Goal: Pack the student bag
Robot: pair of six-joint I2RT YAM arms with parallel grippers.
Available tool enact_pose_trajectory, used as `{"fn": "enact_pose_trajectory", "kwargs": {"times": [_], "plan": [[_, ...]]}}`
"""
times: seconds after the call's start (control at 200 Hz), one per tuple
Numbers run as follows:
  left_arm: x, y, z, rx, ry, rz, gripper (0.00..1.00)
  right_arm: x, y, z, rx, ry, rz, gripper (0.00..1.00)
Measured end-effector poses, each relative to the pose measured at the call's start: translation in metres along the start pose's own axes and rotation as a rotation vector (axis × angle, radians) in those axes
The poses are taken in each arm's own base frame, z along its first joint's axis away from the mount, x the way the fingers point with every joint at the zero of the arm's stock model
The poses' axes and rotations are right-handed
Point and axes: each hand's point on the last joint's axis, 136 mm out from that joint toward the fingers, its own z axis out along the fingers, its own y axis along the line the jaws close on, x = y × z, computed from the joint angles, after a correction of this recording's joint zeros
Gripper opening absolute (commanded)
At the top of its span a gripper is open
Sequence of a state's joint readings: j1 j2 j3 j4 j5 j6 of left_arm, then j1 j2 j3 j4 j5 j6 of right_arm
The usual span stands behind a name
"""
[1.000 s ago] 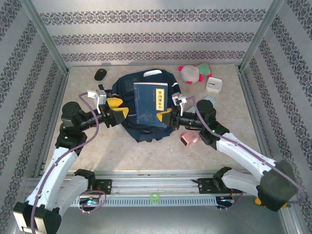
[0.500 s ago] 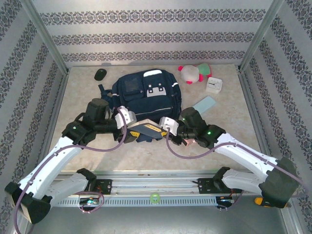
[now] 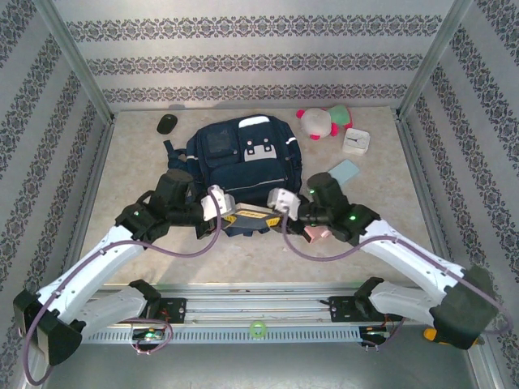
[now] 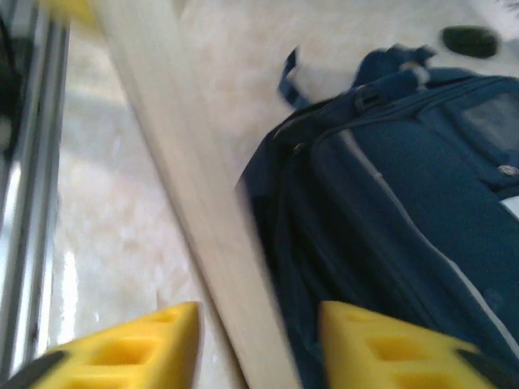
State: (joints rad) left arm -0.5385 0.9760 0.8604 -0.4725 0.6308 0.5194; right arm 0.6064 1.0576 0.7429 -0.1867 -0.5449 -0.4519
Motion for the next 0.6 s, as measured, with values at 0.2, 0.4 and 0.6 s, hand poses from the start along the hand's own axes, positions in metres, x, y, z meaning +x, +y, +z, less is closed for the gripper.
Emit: {"fn": "enact_pose_trajectory", "kwargs": {"times": [0.2, 0.4, 0.6], "plan": [[-0.018, -0.004, -0.003, 0.016, -0.166, -0.093, 0.00, 0.000, -0.025, -0.039, 0.051, -0.268, 0.215, 0.59], [-0.051, 0.000, -0.012, 0.030, -0.336, -0.150, 0.00, -0.007, -0.028, -0.054, -0.010, -0.432, 0.360, 0.57], [-0.073, 0.005, -0.017, 0.047, -0.444, -0.166, 0.00, -0.040, -0.018, -0.068, -0.123, -0.557, 0.332, 0.39]]}}
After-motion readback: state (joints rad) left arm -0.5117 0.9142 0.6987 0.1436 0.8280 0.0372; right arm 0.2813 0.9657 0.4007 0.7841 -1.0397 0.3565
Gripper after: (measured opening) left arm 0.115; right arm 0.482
